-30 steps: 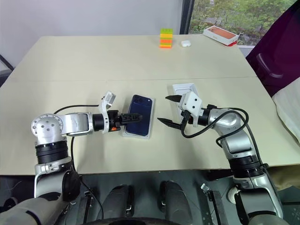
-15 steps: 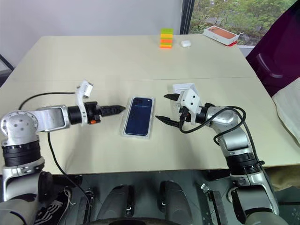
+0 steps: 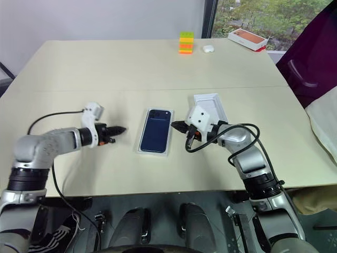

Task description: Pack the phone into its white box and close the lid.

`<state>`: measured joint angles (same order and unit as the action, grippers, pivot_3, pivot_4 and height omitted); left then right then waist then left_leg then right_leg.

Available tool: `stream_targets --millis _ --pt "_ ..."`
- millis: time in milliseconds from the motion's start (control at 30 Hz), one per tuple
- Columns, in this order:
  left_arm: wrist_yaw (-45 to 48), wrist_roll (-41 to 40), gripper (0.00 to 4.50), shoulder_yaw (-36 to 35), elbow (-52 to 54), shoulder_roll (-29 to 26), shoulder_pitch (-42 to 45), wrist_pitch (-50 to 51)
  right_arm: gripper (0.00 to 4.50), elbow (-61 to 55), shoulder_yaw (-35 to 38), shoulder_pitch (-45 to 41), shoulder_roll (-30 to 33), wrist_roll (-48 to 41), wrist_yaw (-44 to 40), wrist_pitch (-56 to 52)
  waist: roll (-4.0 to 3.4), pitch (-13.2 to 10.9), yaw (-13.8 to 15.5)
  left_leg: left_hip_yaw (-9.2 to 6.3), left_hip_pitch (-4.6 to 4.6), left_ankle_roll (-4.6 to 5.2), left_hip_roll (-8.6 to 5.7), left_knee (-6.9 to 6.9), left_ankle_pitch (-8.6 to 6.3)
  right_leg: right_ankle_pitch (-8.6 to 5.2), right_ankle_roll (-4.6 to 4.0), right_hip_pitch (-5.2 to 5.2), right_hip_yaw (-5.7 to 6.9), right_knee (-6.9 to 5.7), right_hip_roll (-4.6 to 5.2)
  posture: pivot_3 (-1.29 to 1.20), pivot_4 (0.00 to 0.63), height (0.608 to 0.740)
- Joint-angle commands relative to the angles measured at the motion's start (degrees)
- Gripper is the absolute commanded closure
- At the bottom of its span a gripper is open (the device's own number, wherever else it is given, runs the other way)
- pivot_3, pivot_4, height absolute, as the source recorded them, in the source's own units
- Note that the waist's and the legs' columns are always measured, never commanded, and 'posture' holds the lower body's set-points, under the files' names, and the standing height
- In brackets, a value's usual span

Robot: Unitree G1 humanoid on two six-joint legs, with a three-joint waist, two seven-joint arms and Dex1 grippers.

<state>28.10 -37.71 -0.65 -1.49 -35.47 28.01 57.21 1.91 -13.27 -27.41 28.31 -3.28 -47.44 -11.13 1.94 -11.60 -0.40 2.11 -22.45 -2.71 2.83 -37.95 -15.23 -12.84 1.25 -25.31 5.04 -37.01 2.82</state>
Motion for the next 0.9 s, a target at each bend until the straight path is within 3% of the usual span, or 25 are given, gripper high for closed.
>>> stream_targets --millis 33,533,900 --pt "1.1 2.3 4.50 1.2 -0.7 2.0 1.2 -1.2 4.47 2.0 -0.4 -1.6 -0.7 3.5 3.3 2.2 -0.04 0.0 0.4 0.01 0.00 0.00 -0.01 0.00 0.00 0.00 0.00 0.00 0.00 0.00 0.02 0.00 0.150 0.740" --pt "4.1 5.5 4.50 8.2 1.8 12.0 3.8 2.5 4.47 2.8 -1.7 -1.2 0.6 6.1 0.7 4.3 -0.03 0.0 1.2 -0.01 -0.01 0.01 -0.02 -0.04 0.00 -0.01 0.04 0.04 0.01 0.00 0.00 0.00 0.150 0.740" --pt "3.9 6.3 4.50 8.0 4.5 14.5 3.8 4.3 4.47 3.4 1.9 1.0 5.9 5.0 -1.4 5.4 -0.02 0.0 1.3 -0.03 0.01 0.02 -0.09 -0.10 0.00 -0.04 0.10 0.15 0.03 0.03 0.08 0.00 0.150 0.740"
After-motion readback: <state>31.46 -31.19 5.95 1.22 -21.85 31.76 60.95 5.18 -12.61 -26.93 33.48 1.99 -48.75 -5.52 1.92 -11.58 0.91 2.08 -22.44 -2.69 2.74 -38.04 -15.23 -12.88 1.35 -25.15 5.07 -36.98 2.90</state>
